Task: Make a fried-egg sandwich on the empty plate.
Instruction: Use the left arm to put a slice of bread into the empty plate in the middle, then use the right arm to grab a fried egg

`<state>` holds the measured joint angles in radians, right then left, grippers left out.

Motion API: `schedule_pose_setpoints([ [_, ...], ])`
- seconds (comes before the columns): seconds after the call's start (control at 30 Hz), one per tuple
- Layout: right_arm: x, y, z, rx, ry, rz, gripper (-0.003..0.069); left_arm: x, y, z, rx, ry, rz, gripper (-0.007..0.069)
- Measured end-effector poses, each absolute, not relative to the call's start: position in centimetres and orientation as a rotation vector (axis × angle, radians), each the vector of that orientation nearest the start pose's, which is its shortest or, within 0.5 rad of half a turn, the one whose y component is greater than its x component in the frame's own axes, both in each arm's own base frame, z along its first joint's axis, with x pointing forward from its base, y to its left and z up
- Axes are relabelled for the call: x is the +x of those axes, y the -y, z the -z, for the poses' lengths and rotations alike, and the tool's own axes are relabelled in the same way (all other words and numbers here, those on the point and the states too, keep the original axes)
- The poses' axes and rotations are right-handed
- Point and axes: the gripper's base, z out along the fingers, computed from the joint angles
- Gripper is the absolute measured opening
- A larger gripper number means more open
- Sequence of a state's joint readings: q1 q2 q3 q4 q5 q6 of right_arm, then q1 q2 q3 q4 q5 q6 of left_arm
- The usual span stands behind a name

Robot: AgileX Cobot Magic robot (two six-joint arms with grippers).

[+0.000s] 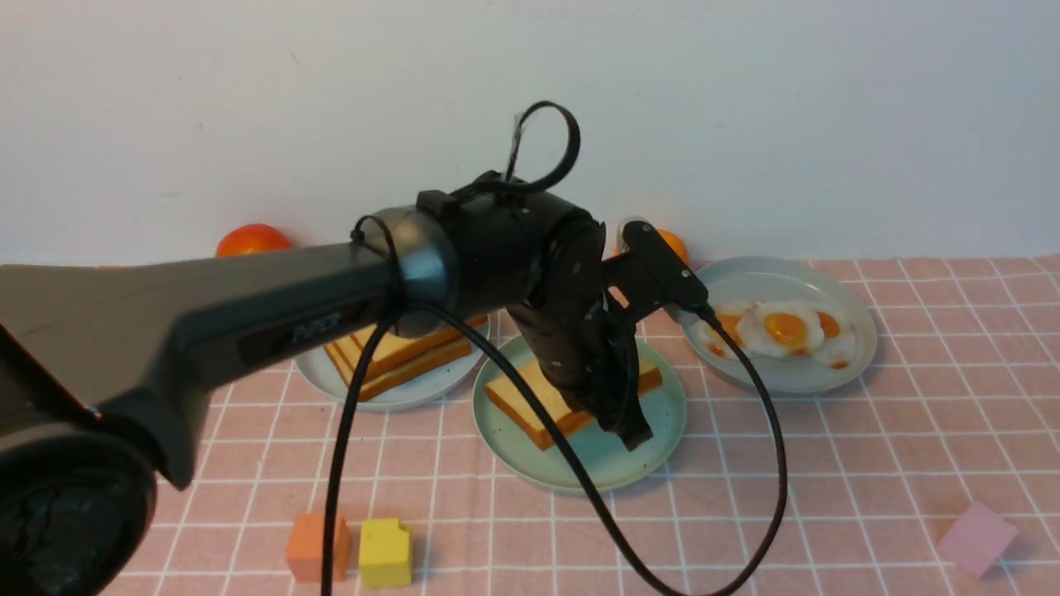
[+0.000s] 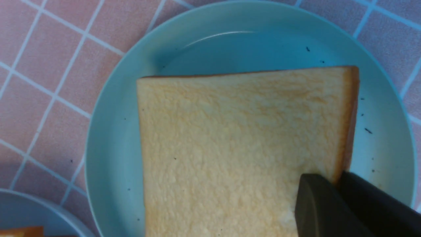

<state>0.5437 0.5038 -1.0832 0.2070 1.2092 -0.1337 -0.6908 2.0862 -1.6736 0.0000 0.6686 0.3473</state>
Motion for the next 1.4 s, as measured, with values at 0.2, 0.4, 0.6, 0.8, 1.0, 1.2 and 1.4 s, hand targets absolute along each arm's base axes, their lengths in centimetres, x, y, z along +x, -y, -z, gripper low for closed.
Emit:
schedule_pose_setpoints([
  [0.2,1.8,-3.1,-42.0,-0.746,-1.999,-0.493,0.0077,36.5,30.2,-20.8,1.249,-2.186,0.140,0.0099],
  [0.4,1.8,-3.1,-42.0,-0.692,-2.026,-0.523,0.0085,36.5,30.2,-20.9,1.220,-2.208,0.151,0.0275],
  [0.6,2.7,-3.1,-41.6,-0.586,-2.128,-0.499,0.0097,35.1,29.6,-24.0,1.123,-2.281,0.193,0.0407],
  [0.8,7.7,-5.5,-40.5,-0.582,-2.291,-0.392,0.0108,28.4,27.3,-36.8,0.944,-2.189,0.356,0.0293],
  [1.0,14.6,-8.4,-38.1,-0.612,-2.379,-0.200,0.0118,18.5,20.4,-46.3,0.810,-2.059,0.624,0.0052],
  [1.2,21.5,-9.3,-34.2,-0.611,-2.471,0.045,0.0121,10.1,12.4,-43.9,0.769,-2.004,0.723,0.0013],
  [1.4,28.9,-8.3,-31.2,-0.650,-2.597,0.068,0.0125,4.5,6.3,-38.6,0.591,-1.875,0.854,0.0013],
])
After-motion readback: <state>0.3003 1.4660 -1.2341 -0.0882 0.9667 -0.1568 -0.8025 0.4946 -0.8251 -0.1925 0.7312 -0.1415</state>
